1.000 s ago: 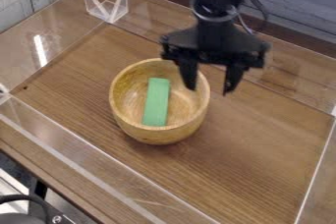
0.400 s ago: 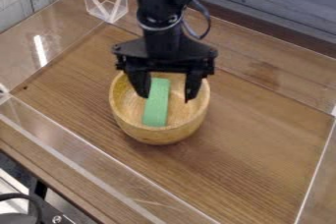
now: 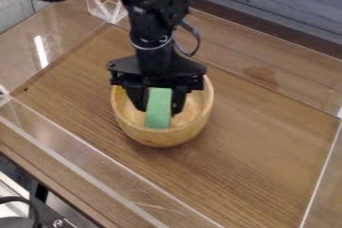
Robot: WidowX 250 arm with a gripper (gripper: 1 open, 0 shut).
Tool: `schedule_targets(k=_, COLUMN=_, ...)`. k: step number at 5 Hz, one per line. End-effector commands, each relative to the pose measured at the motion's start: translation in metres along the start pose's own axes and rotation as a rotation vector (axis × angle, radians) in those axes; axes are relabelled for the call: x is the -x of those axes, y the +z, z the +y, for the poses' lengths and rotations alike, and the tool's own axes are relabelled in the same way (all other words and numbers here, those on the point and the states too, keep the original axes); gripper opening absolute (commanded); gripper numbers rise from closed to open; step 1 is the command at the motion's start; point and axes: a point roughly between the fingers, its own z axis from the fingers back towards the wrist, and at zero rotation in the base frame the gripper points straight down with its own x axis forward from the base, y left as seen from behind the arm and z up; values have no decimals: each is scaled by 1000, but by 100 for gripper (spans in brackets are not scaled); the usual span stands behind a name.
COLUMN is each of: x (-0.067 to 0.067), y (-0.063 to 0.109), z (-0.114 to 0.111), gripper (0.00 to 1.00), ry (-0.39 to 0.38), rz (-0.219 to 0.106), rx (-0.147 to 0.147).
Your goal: Remove the green block from the brown bowl and put it on the table
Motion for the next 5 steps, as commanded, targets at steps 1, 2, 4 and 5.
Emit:
schedule_targets(k=1, x=2, y=10, z=-19, gripper=0, ry=48, rz=-34, rx=2)
schedule_targets(k=2, x=6, y=25, z=-41, gripper=0, ry=74, rz=-59, rx=8)
schedule_targets(k=4, x=7, y=53, z=-106, gripper=0, ry=-170, rz=-33, rx=115)
schedule_targets(k=5, x=20, y=47, z=-85, gripper=100, ry=-165, rz=-33, rx=108)
